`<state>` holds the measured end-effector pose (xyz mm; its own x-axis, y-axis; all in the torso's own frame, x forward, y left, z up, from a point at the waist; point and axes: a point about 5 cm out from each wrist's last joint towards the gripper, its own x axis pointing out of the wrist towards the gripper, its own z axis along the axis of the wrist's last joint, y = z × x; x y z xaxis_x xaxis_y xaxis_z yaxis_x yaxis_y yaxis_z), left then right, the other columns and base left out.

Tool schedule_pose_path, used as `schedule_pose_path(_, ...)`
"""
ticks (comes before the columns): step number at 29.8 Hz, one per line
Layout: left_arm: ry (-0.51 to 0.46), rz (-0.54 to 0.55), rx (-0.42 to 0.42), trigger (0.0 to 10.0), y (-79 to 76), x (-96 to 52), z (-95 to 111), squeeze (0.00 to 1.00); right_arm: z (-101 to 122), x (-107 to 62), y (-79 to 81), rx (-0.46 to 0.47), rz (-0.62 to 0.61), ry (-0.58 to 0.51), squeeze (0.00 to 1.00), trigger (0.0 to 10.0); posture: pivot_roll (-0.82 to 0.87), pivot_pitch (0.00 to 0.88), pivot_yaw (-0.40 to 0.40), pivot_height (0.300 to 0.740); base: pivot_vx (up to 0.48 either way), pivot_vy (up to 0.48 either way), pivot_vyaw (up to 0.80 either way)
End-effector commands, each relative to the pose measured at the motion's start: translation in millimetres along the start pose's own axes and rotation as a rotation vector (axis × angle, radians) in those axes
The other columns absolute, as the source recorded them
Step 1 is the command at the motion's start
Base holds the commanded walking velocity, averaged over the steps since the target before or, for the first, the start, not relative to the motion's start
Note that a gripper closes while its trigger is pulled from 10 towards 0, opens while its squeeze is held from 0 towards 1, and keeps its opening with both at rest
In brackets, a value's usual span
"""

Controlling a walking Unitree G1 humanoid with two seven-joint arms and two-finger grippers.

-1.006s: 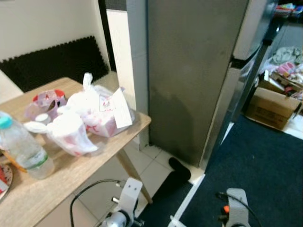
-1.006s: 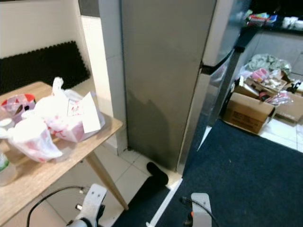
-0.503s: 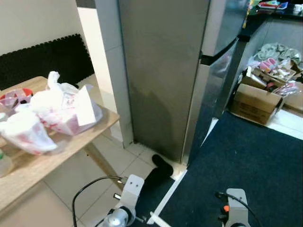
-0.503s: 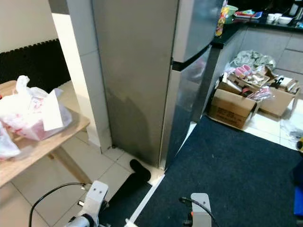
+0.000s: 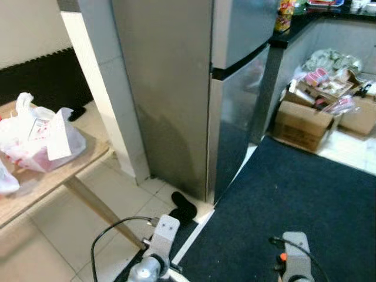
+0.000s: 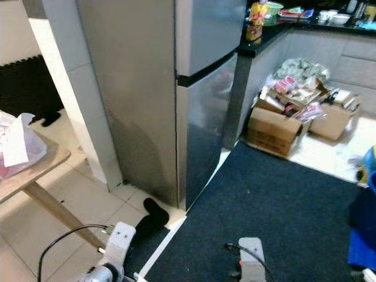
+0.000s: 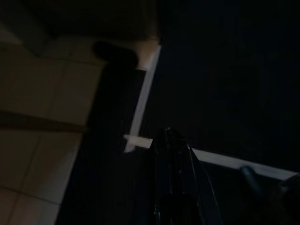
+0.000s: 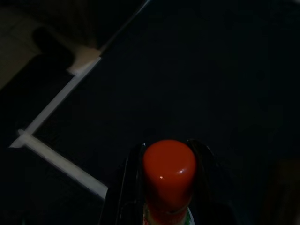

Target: Restocking fridge

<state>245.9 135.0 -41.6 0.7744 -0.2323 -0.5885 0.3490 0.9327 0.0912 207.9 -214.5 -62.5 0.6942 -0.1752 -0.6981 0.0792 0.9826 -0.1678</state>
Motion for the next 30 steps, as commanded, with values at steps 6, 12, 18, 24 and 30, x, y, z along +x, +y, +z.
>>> schedule_pose_path(6, 0.004, 0.019, -0.027, 10.0, 2.3, -0.8, -1.7, 0.00, 1.5, 0.1, 3.7, 0.007, 0.008, -0.010, 0.00, 10.0, -0.07, 0.021, 0.018, 0.740, 0.000, -0.105, 0.00)
schedule_pose_path(12, 0.016, 0.024, -0.019, 10.0, 4.4, -0.6, -2.1, 0.00, 2.8, 0.3, 4.1, 0.007, 0.009, -0.015, 0.00, 10.0, -0.07, 0.029, 0.018, 0.740, 0.000, 0.000, 0.00)
schedule_pose_path(18, 0.009, 0.037, -0.038, 10.0, 7.4, -0.7, -1.0, 0.00, 3.2, 0.3, 5.2, 0.008, 0.012, -0.018, 0.00, 10.0, -0.07, 0.031, 0.018, 0.740, 0.000, 0.000, 0.00)
schedule_pose_path(24, -0.002, 0.034, -0.048, 10.0, 7.6, -0.3, 1.2, 0.00, 3.2, 0.2, 5.7, 0.010, 0.013, -0.019, 0.00, 10.0, -0.07, 0.033, 0.018, 0.740, 0.192, 0.000, 0.00)
schedule_pose_path(30, -0.001, 0.034, -0.046, 10.0, 7.6, -0.1, 1.6, 0.00, 2.9, 0.1, 5.8, 0.015, 0.010, -0.019, 0.00, 10.0, -0.07, 0.035, 0.020, 0.740, 0.292, 0.000, 0.00)
